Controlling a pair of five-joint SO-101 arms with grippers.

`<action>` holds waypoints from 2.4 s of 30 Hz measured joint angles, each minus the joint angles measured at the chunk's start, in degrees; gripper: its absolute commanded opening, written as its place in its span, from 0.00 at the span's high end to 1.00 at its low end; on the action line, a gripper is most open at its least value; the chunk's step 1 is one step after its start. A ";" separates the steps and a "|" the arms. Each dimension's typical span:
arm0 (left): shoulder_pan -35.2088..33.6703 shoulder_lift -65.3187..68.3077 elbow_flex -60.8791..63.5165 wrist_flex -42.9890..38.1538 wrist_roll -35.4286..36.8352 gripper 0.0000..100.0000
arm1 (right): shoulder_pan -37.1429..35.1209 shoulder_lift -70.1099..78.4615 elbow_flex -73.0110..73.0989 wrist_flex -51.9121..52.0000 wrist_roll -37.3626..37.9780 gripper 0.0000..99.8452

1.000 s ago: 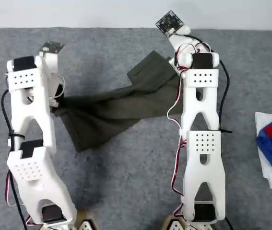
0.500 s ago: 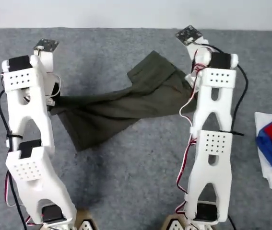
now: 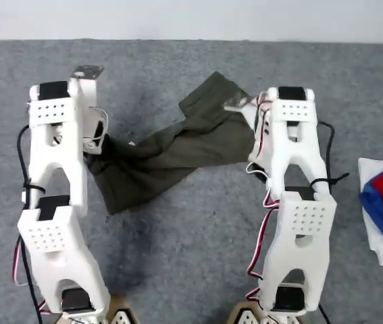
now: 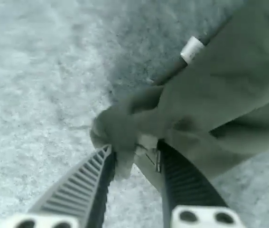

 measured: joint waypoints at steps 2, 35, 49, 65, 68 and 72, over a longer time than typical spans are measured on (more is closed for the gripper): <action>-1.23 0.00 -1.58 0.00 2.20 0.86 | 0.09 0.00 0.88 -2.64 0.18 0.81; 4.48 -20.22 39.91 -5.10 0.62 0.86 | 1.32 -0.88 -7.38 -6.68 0.44 0.74; 7.82 -0.18 23.65 -2.90 6.86 0.99 | 0.00 3.16 -10.55 -9.41 0.44 0.77; 8.18 4.66 18.73 -0.09 6.86 0.99 | 0.44 8.88 -10.99 -10.46 0.62 0.99; 8.18 4.66 18.73 -0.09 6.86 0.99 | 2.90 8.88 -10.99 -9.05 2.90 0.99; 6.77 4.66 18.73 -0.09 6.59 0.99 | 7.21 8.35 -10.99 -6.24 6.86 0.99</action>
